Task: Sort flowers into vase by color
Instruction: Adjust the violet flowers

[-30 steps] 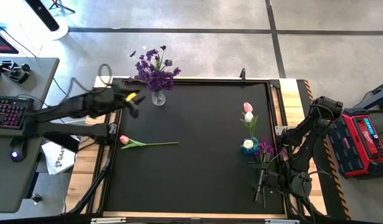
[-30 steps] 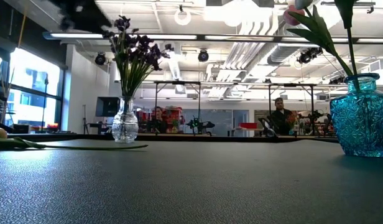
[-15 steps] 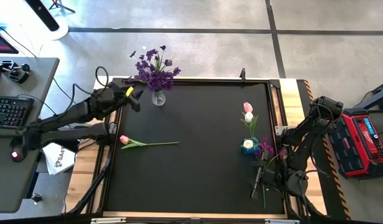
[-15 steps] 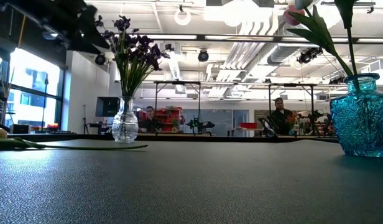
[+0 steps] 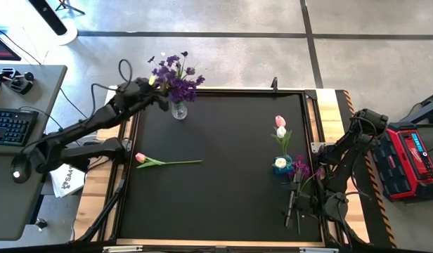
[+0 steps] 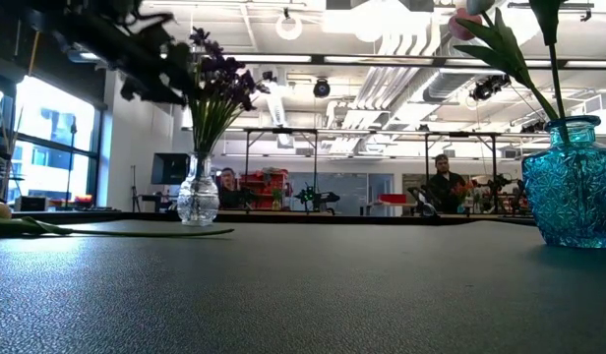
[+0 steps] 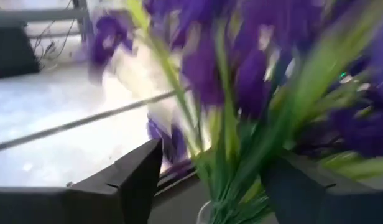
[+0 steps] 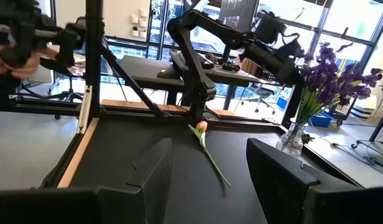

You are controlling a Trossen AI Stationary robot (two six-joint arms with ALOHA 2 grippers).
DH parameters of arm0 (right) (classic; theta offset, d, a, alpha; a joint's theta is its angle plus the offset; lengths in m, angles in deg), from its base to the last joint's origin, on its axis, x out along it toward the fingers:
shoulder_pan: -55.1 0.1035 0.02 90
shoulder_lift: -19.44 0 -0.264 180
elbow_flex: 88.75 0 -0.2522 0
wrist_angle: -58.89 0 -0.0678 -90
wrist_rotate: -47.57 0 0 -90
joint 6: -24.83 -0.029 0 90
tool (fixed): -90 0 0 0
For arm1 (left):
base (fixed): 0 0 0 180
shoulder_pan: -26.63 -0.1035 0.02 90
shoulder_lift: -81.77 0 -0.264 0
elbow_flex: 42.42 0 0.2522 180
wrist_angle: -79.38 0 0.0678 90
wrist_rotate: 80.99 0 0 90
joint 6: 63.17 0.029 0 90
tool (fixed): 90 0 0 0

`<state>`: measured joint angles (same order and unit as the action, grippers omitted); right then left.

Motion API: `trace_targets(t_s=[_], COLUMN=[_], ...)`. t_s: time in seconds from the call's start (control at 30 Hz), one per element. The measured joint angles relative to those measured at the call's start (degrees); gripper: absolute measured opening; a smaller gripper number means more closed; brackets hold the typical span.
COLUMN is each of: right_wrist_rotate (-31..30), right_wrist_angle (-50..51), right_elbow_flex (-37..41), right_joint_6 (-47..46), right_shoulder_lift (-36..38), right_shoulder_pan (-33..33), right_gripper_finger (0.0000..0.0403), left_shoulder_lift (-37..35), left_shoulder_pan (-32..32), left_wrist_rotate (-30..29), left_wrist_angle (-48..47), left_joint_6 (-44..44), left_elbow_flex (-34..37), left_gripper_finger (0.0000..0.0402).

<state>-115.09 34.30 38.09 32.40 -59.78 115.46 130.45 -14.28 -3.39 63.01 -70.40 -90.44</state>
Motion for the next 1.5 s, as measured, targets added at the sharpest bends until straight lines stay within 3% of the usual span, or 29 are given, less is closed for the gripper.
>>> trace_targets(t_s=[0.13,0.33,0.4,0.7,0.8,1.03,1.3,1.4,1.5], right_wrist_rotate=[-0.1,-0.3,-0.3,-0.4,-0.4,-0.4,-0.1,2.8,10.1], right_wrist_angle=[0.0,-0.1,-0.1,-0.1,-0.1,-0.1,-3.2,-3.3,-3.2], right_elbow_flex=[0.0,0.0,0.0,0.0,0.0,0.0,0.0,0.0,0.0], right_joint_6=[-0.2,-1.3,-1.7,-1.7,-1.6,-1.4,-1.1,-1.4,-2.6], right_shoulder_lift=[0.0,0.0,0.0,0.0,0.0,0.0,0.0,0.1,0.1], right_shoulder_pan=[0.0,0.0,0.0,0.0,0.0,0.0,-0.5,-2.4,-5.7], right_gripper_finger=[0.0192,0.0192,0.0192,0.0192,0.0192,0.0192,0.0192,0.0192,0.0192], left_shoulder_lift=[2.9,3.5,3.1,2.5,2.5,0.9,-6.8,-9.3,-11.3], left_shoulder_pan=[-0.3,-0.3,-0.3,-0.3,-0.3,-0.2,-0.2,-0.2,0.3], left_wrist_rotate=[0.1,0.1,0.1,0.0,2.6,7.0,6.8,6.8,6.7], left_wrist_angle=[1.3,3.7,3.7,-0.6,-1.0,-5.2,-21.0,-26.3,-30.9], left_joint_6=[0.1,1.9,2.3,0.2,0.8,2.0,3.0,3.0,3.0], left_elbow_flex=[0.0,0.0,0.0,0.0,-0.1,0.0,-5.0,-8.1,-11.0], left_gripper_finger=[0.0182,0.0039,0.0012,0.0014,0.0022,0.0108,0.0179,0.0183,0.0184])
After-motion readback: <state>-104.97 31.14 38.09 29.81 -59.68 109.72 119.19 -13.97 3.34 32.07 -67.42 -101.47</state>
